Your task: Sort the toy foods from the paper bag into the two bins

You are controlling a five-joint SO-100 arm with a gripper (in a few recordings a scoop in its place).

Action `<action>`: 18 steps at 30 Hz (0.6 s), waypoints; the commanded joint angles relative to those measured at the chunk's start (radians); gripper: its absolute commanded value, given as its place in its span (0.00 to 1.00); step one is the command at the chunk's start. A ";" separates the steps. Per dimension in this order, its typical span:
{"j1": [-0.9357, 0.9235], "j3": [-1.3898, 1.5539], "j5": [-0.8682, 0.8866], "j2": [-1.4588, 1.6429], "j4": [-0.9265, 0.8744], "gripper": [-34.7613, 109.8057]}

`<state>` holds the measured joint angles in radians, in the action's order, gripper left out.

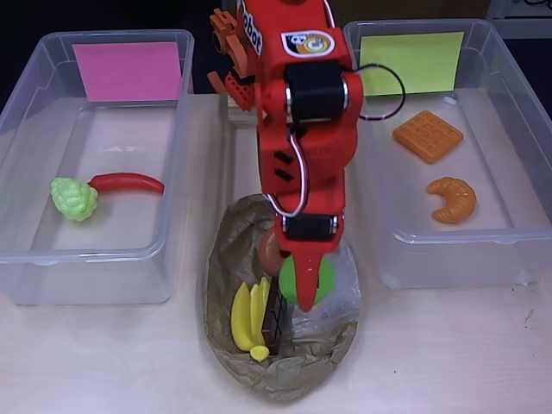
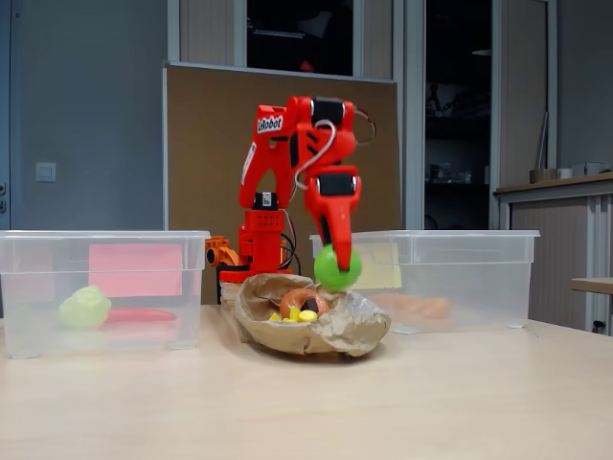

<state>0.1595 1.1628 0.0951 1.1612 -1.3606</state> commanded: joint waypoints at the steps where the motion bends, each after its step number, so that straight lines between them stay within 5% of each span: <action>1: -0.048 0.032 -0.087 0.201 -0.054 0.36; 11: -0.313 0.078 -0.405 0.629 -0.250 0.36; 18: -0.787 0.479 -0.445 0.885 -0.221 0.36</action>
<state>-0.4096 1.4619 -0.3344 1.9343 -1.5999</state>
